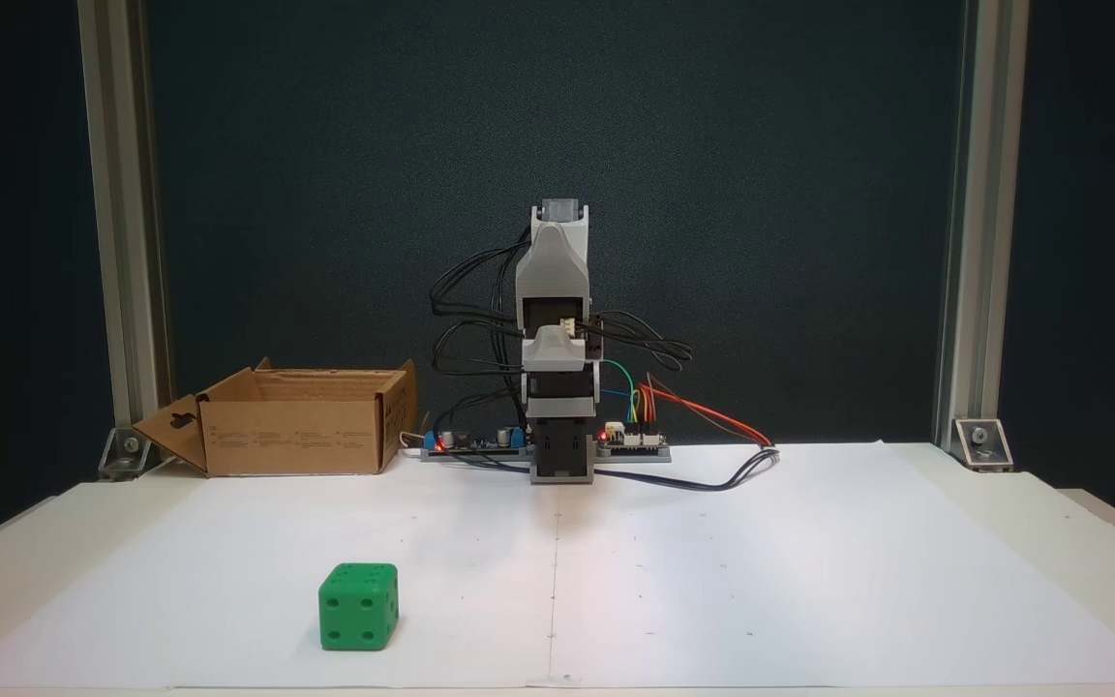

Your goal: Grasp a green dice and put it in the bin.

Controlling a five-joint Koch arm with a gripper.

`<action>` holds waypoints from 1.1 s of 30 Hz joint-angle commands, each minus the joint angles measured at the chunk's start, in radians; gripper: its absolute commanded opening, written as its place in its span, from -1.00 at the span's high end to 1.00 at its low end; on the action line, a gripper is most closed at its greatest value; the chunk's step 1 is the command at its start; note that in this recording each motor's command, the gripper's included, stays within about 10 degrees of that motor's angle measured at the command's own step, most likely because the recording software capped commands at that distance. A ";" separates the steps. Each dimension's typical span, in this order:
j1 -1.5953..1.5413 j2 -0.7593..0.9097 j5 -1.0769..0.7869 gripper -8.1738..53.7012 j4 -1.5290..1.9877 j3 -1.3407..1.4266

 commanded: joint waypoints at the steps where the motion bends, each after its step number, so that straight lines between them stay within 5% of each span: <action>1: 0.067 0.107 -0.003 -0.69 0.175 0.049; 33: 0.064 0.106 -0.029 -0.68 0.225 0.048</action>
